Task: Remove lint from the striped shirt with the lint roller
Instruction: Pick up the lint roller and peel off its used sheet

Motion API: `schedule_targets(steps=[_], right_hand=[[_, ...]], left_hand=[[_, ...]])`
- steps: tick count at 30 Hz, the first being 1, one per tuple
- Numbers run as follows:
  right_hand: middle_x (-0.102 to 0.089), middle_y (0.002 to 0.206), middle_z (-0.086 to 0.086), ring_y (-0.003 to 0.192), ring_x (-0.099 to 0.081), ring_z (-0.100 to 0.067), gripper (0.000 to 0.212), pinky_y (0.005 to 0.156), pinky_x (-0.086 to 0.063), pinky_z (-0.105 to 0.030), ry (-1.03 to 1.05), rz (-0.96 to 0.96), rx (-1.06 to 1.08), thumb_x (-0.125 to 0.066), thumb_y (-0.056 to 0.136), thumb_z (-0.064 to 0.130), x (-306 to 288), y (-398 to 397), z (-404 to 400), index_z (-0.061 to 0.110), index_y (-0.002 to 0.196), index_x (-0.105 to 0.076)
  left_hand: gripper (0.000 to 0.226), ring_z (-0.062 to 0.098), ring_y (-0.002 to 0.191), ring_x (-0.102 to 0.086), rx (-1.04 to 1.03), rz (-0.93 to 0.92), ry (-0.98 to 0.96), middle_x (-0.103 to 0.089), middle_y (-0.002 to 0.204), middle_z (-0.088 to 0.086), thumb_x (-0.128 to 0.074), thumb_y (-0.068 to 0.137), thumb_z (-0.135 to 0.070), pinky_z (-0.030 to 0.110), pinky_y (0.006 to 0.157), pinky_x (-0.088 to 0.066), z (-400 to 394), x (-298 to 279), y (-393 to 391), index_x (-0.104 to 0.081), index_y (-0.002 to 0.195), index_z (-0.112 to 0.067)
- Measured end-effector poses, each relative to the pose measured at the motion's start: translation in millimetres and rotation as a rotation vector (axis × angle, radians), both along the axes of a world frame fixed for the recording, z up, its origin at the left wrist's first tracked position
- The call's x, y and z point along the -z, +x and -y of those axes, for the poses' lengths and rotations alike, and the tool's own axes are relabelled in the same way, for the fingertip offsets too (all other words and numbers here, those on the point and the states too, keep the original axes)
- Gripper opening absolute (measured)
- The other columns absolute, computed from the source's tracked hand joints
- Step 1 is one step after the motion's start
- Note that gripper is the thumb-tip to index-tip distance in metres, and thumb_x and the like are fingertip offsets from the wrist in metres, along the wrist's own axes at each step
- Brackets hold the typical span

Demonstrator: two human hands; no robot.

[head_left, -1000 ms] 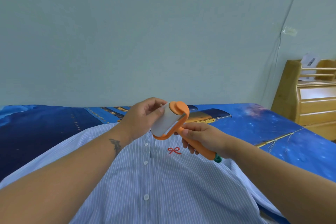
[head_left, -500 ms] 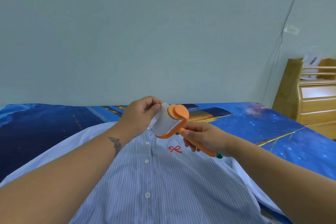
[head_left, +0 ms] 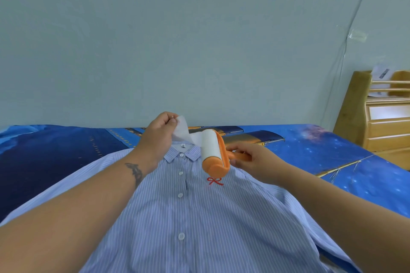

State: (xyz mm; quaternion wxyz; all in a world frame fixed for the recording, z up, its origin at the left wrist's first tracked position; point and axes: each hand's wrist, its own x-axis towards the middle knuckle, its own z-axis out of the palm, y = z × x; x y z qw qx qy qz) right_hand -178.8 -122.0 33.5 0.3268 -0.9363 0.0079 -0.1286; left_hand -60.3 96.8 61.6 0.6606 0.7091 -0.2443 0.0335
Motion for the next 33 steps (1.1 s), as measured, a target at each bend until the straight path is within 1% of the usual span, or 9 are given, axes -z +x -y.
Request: schedule_targets(steps=[4,7,10,13,16,20,26,30,33], right_hand=[[-0.066,0.100,0.011,0.093,-0.062,-0.012,0.022,0.089,-0.051,-0.038,-0.013,0.059,0.046,-0.064,0.090,0.023,-0.4,0.4,0.7,0.036,0.108,-0.063],[-0.064,0.102,0.013,0.095,-0.060,-0.011,0.024,0.089,-0.050,-0.037,-0.068,0.084,0.060,-0.065,0.089,0.022,-2.2,0.9,-0.9,0.036,0.109,-0.063],[-0.063,0.106,0.010,0.099,-0.057,-0.013,0.030,0.090,-0.048,-0.038,-0.195,0.095,0.084,-0.066,0.088,0.023,-2.2,1.4,-1.8,0.033,0.116,-0.062],[-0.063,0.108,0.007,0.100,-0.056,-0.015,0.032,0.090,-0.047,-0.038,-0.271,0.112,0.102,-0.065,0.088,0.027,-1.7,0.6,-2.0,0.033,0.119,-0.061],[-0.062,0.106,0.008,0.097,-0.057,-0.014,0.032,0.088,-0.048,-0.037,-0.303,0.119,0.131,-0.065,0.088,0.029,-0.2,0.8,-0.5,0.035,0.119,-0.061],[-0.061,0.103,0.010,0.094,-0.057,-0.014,0.031,0.086,-0.048,-0.036,-0.310,0.104,0.176,-0.064,0.088,0.033,2.4,4.1,2.0,0.039,0.118,-0.060],[-0.063,0.105,0.010,0.093,-0.059,-0.014,0.027,0.085,-0.050,-0.039,-0.242,0.051,0.231,-0.061,0.089,0.030,3.6,9.2,5.6,0.040,0.115,-0.060],[-0.065,0.104,0.007,0.091,-0.060,-0.015,0.023,0.084,-0.051,-0.041,-0.175,0.030,0.248,-0.061,0.090,0.026,2.5,11.5,8.7,0.035,0.112,-0.062],[-0.066,0.103,0.008,0.090,-0.061,-0.014,0.024,0.085,-0.051,-0.039,-0.176,0.000,0.235,-0.061,0.090,0.026,2.8,14.8,6.0,0.035,0.112,-0.063]], left_hand=[[0.016,0.002,0.063,-0.049,0.062,0.076,0.188,-0.057,0.075,-0.011,-0.053,0.095,-0.031,0.023,0.065,-0.040,-3.3,6.3,1.6,-0.062,0.085,-0.022],[0.012,0.000,0.081,-0.057,0.161,0.080,0.314,-0.065,0.091,-0.016,-0.063,0.089,-0.033,0.020,0.074,-0.043,-3.5,11.2,0.5,-0.066,0.099,-0.027],[0.035,0.003,0.100,-0.060,0.177,0.063,0.397,-0.067,0.106,-0.011,-0.068,0.085,-0.032,0.022,0.083,-0.043,-2.1,12.1,0.0,-0.060,0.119,-0.029],[0.027,-0.005,0.086,-0.057,0.135,0.103,0.453,-0.062,0.092,-0.018,-0.069,0.084,-0.029,0.013,0.069,-0.039,-2.8,11.0,-1.3,-0.062,0.110,-0.033],[0.018,0.006,0.078,-0.057,0.096,0.130,0.478,-0.064,0.086,-0.009,-0.066,0.086,-0.021,0.017,0.064,-0.040,-3.7,12.5,0.0,-0.067,0.101,-0.029],[0.021,0.011,0.058,-0.046,0.002,0.091,0.436,-0.048,0.068,-0.003,-0.055,0.087,-0.009,0.015,0.045,-0.038,-8.0,14.2,5.7,-0.065,0.091,-0.027],[0.028,0.016,0.065,-0.048,-0.065,-0.156,0.277,-0.057,0.079,0.002,-0.049,0.085,-0.003,0.024,0.049,-0.044,-18.9,17.7,20.3,-0.063,0.065,-0.018],[0.020,0.021,0.062,-0.051,-0.126,-0.336,0.131,-0.052,0.085,0.008,-0.048,0.085,-0.012,0.022,0.045,-0.047,-24.4,21.0,30.5,-0.056,0.067,-0.013],[0.027,0.020,0.060,-0.050,-0.150,-0.224,0.262,-0.054,0.074,0.006,-0.059,0.085,-0.035,0.024,0.052,-0.043,-28.6,29.6,36.5,-0.056,0.074,-0.010]])
